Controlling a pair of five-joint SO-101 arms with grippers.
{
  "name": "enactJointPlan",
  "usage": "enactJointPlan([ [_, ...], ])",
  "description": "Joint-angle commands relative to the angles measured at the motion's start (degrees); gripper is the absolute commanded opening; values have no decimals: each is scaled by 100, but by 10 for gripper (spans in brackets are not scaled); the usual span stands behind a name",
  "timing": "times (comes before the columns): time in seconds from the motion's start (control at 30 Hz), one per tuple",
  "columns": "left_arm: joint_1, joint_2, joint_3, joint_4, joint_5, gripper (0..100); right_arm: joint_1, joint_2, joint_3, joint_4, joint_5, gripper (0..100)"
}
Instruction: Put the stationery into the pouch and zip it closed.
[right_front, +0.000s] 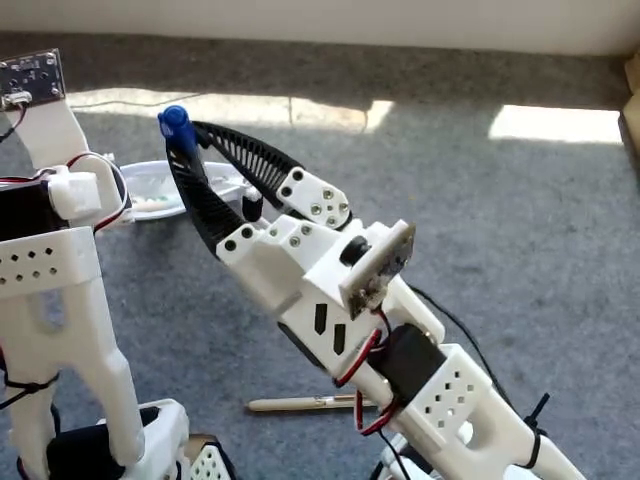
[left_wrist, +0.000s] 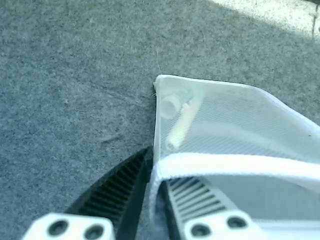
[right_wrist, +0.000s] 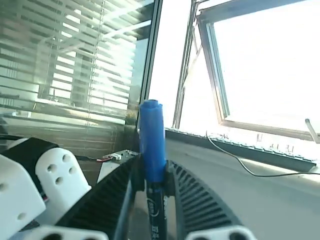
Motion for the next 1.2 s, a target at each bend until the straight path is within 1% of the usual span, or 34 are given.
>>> enactJointPlan([
  [0.0, -57, -136, -145, -88, 26, 17, -31, -154, 180, -831, -35, 22],
  [0.17, -57, -136, -145, -88, 26, 17, -31, -92, 268, -866, -53, 22],
  [0.3, -57, -136, -136, -88, 26, 17, -22, 391, 259, -892, -53, 22],
  [0.5, -57, -136, -48, -114, 26, 17, 295, 1121, 268, -1543, -62, 22],
  [0.87, -57, -145, -22, -123, 9, 17, 338, 1376, 602, -1543, -62, 22],
  [0.93, -57, -145, -22, -123, 9, 17, 338, 1358, 585, -1218, -62, 22],
  [1.07, -57, -145, -22, -123, 9, 17, 312, 1305, 541, 13, -62, 22],
  [1.17, -57, -145, -22, -123, 9, 17, 312, 1314, 374, 514, -62, 22],
])
